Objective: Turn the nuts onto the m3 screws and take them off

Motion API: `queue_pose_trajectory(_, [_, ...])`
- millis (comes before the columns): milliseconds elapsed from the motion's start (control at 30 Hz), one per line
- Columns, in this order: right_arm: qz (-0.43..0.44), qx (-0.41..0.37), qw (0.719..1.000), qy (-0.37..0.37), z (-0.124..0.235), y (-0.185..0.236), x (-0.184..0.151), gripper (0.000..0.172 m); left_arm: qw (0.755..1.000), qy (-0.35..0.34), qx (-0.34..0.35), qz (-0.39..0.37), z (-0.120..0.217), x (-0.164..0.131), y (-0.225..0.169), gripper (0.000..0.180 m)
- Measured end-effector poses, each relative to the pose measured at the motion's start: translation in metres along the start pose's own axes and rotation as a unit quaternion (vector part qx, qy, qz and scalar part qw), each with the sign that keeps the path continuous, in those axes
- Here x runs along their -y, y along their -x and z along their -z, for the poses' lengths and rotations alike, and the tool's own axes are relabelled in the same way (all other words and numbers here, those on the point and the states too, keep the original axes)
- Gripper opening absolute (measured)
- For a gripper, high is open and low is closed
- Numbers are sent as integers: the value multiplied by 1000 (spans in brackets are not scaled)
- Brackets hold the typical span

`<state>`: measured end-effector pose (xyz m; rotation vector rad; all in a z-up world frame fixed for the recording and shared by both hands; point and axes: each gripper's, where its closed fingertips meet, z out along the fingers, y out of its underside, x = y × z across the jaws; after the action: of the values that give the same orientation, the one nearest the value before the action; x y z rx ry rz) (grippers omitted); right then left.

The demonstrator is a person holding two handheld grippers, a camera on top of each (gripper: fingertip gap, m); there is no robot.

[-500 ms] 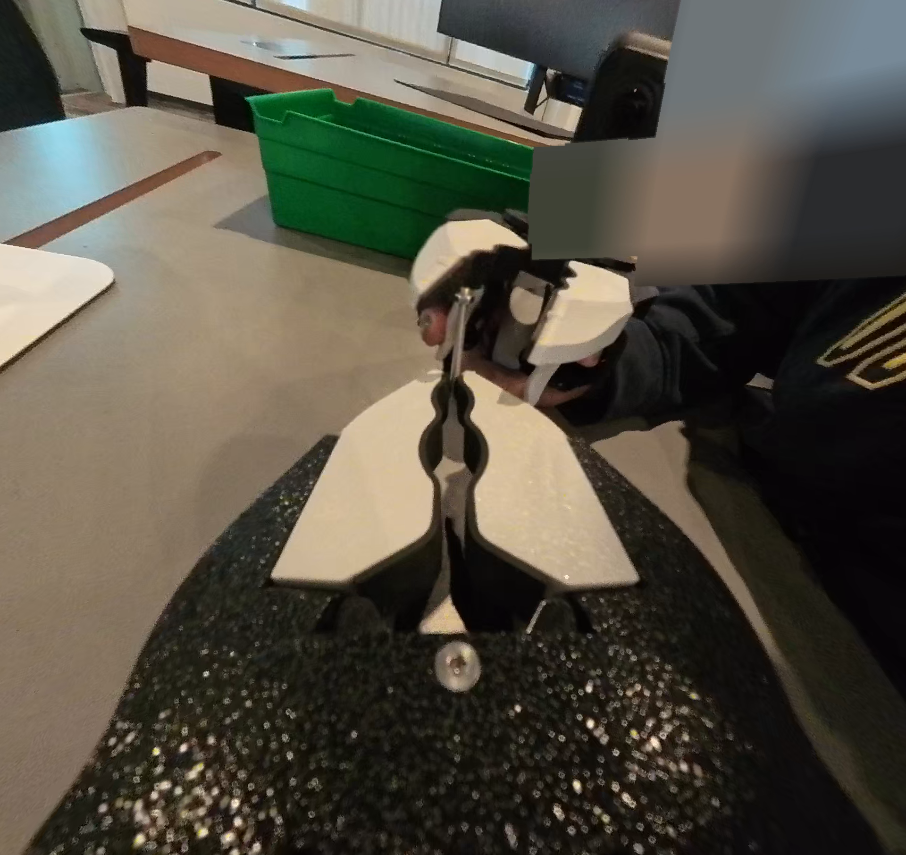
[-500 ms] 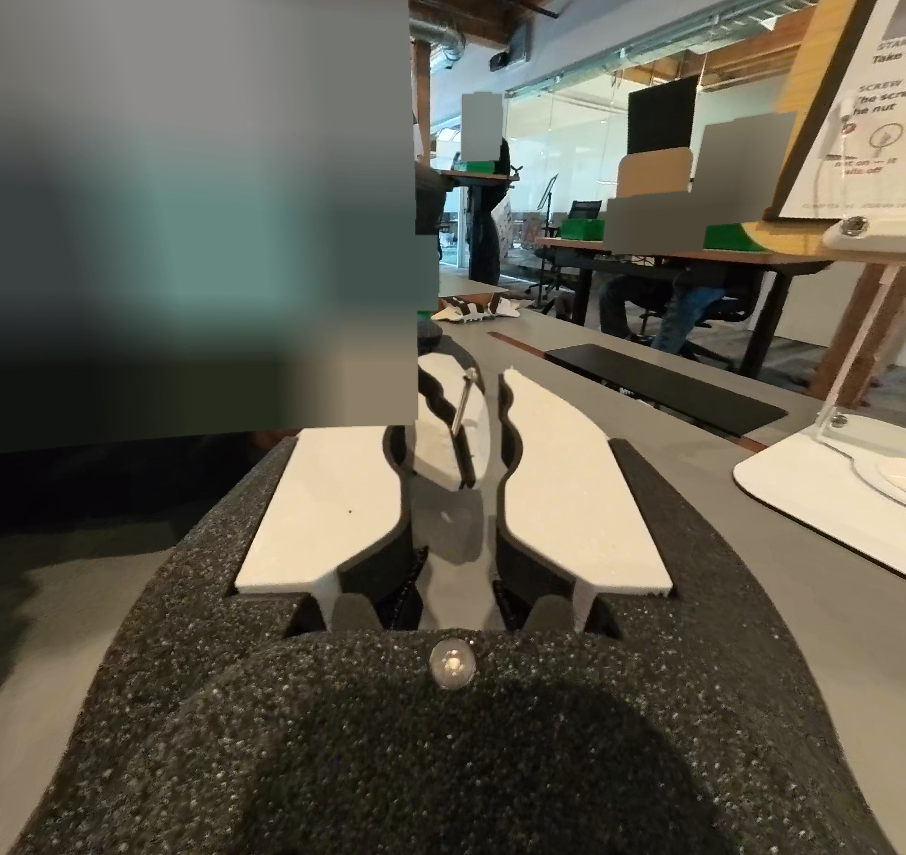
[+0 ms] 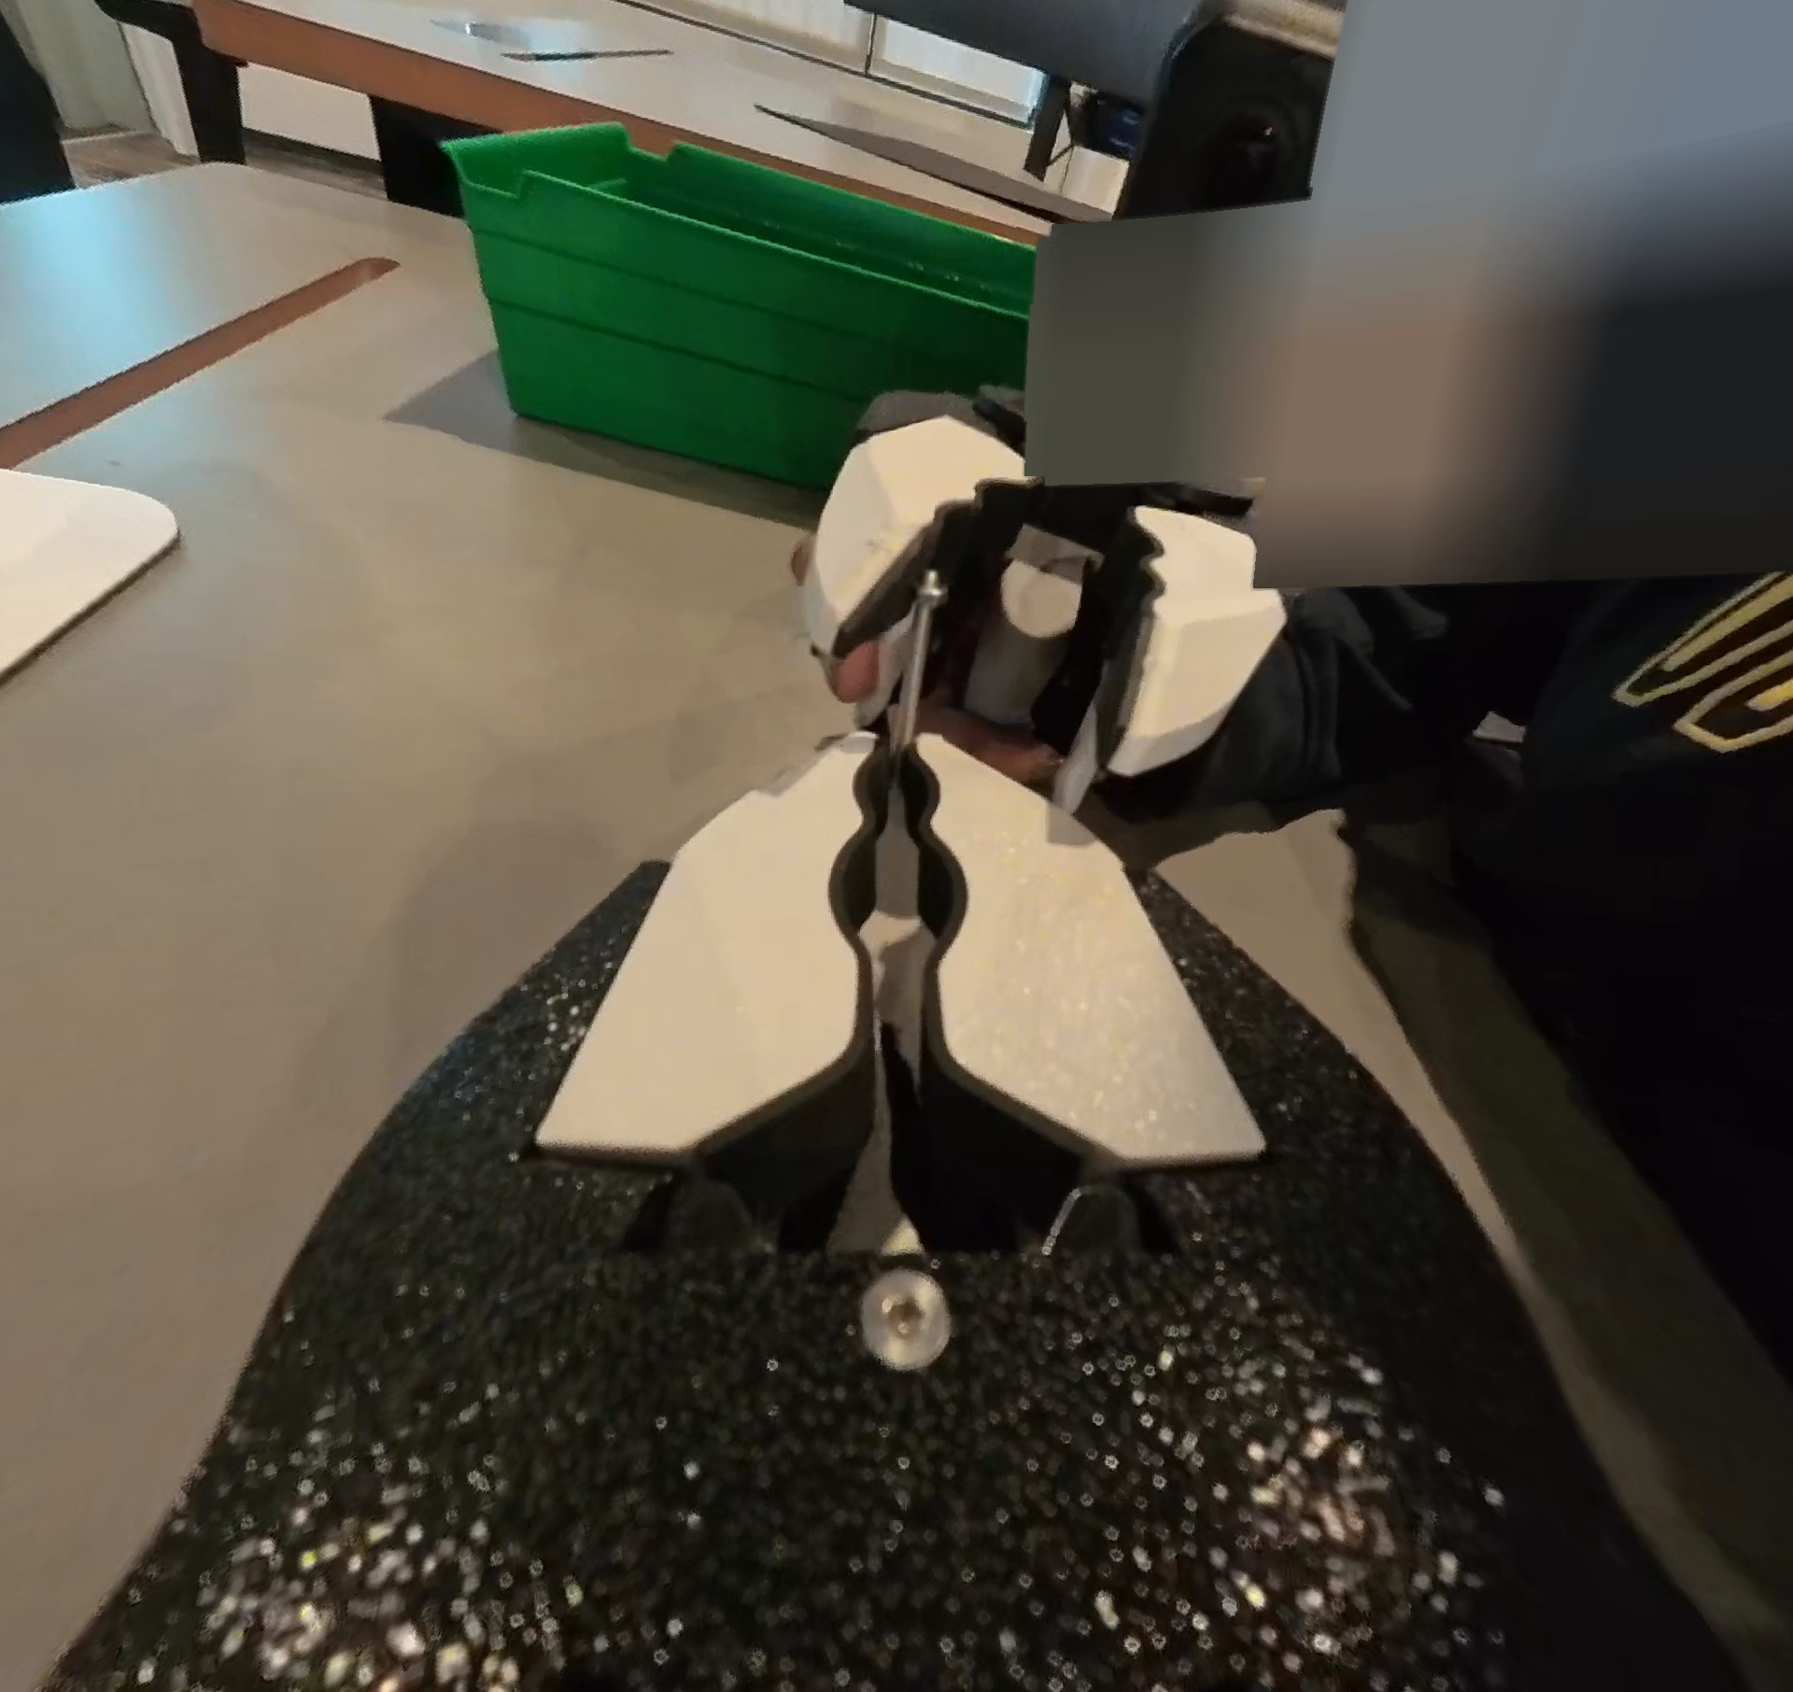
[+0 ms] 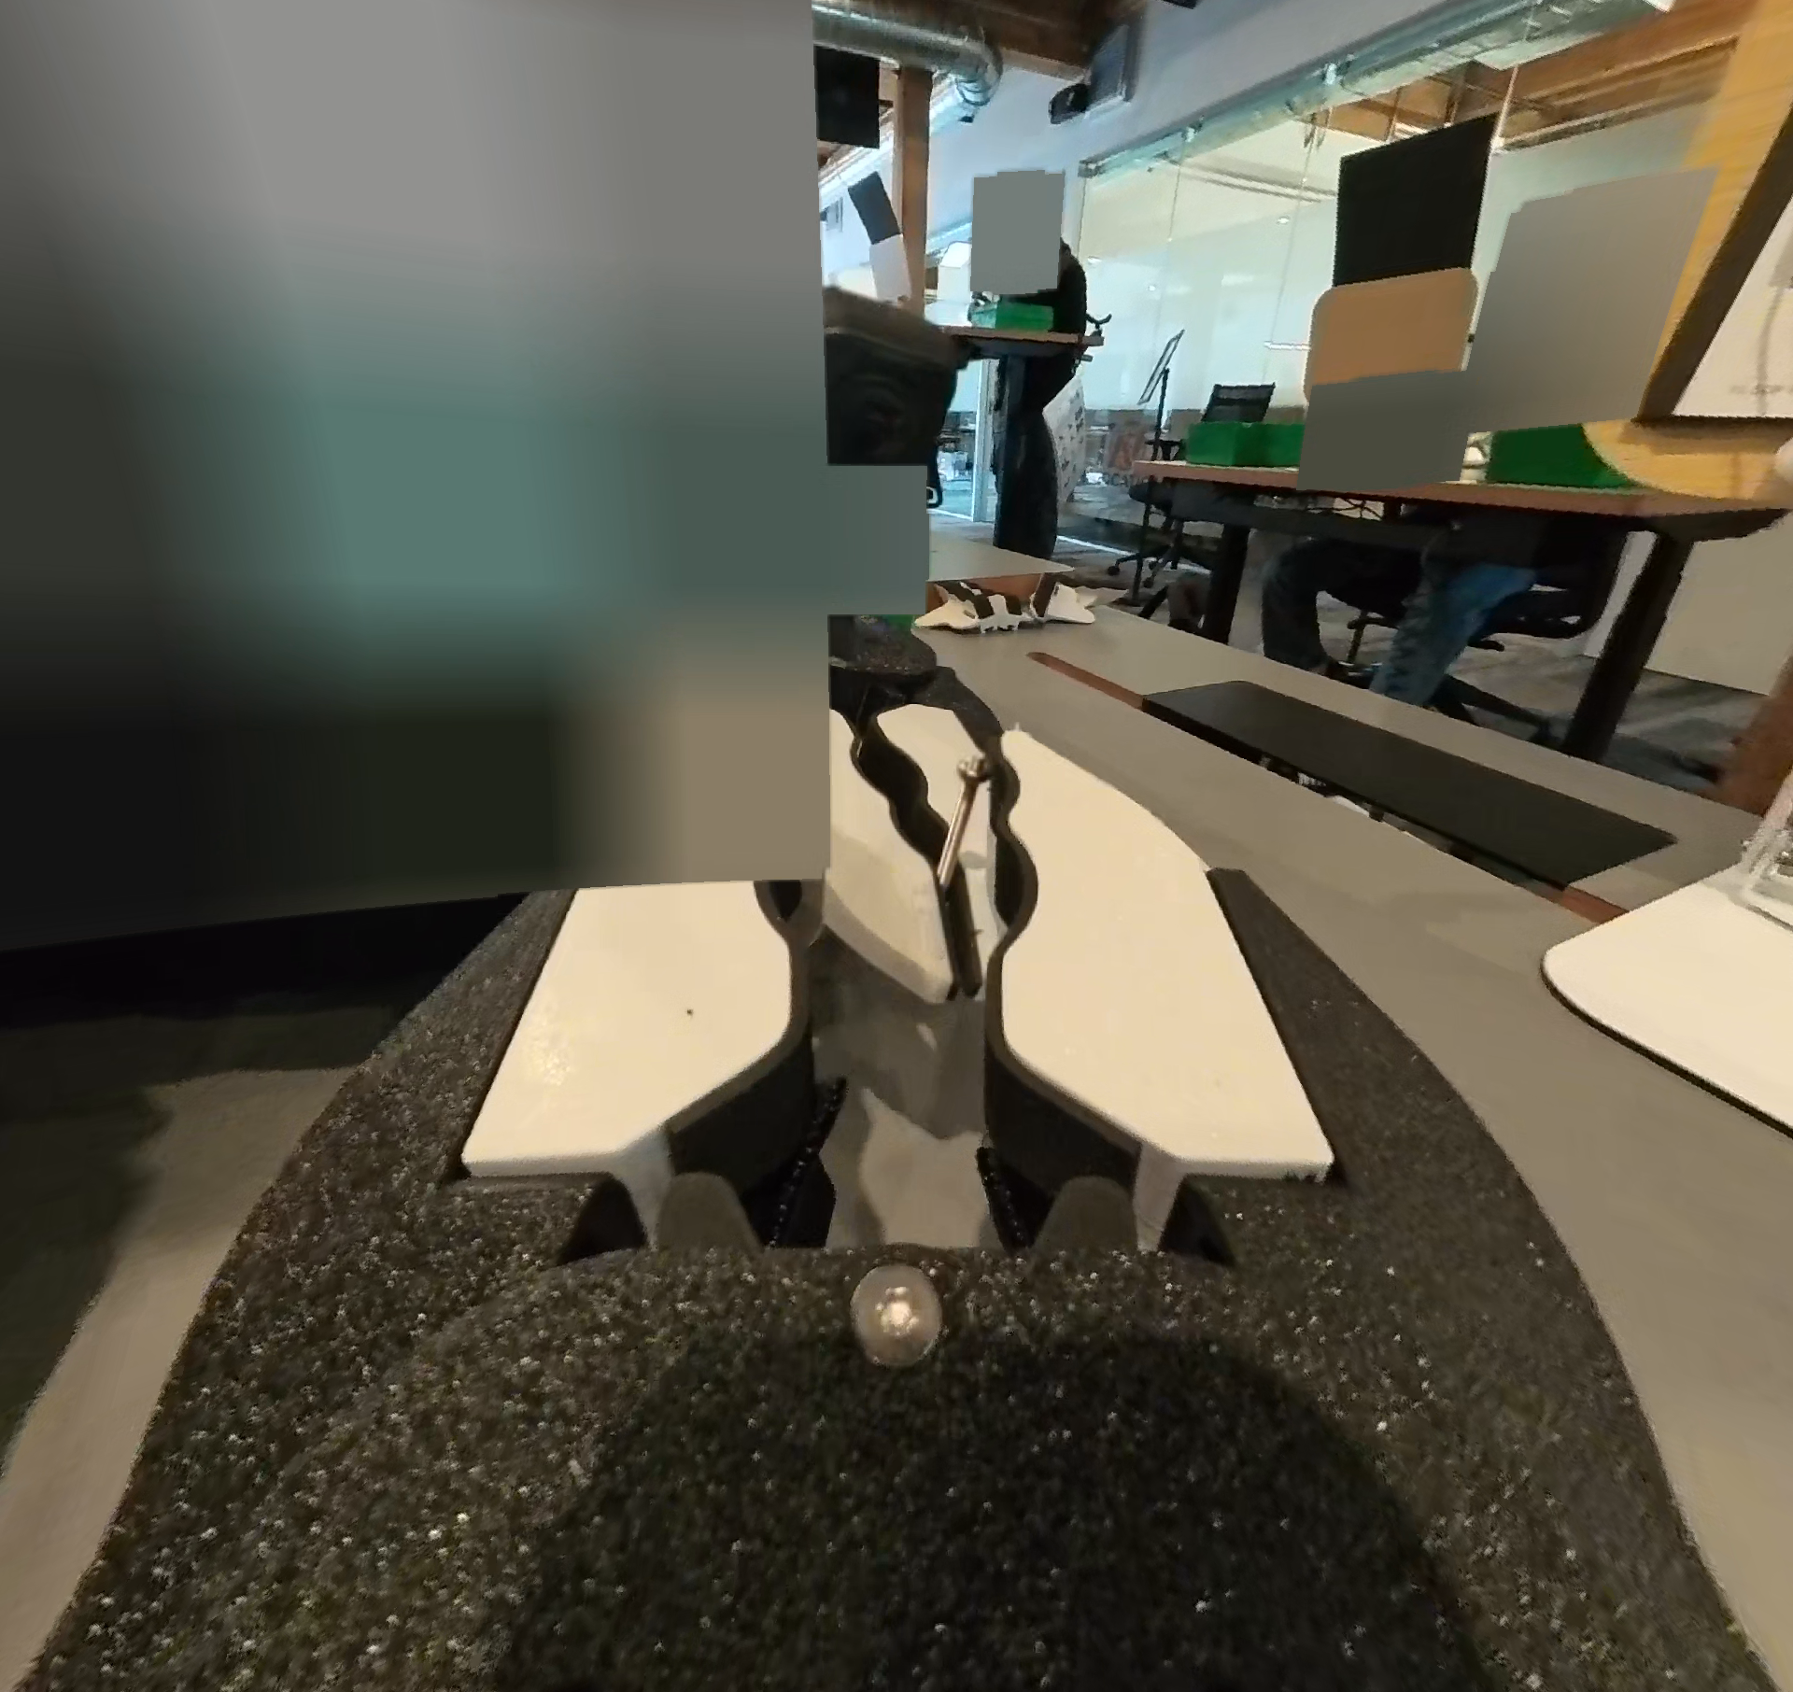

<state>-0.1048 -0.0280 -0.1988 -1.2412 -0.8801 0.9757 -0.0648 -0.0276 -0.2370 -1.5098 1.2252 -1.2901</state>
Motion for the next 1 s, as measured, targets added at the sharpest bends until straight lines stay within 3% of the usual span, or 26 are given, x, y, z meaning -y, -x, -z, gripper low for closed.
queue_pose_trajectory(33, [-1, -2, 1000, -3, 1, -1, 1, 36, 1000, -6, 2, 4, 1, 2, 1, 2])
queue_pose_trajectory(233, [-18, -19, 999, -22, 5, -8, 5, 32, 999, -31, 6, 21, 6, 7, 5, 2])
queue_pose_trajectory(500, [-5, -8, 1000, -5, 1, -3, 1, 38, 999, 39, -19, -5, -7, -10, -7, 2])
queue_pose_trajectory(1000, [-18, -2, 1000, -17, 3, -3, 4, 35, 999, -34, -5, 31, 6, 8, 4, 2])
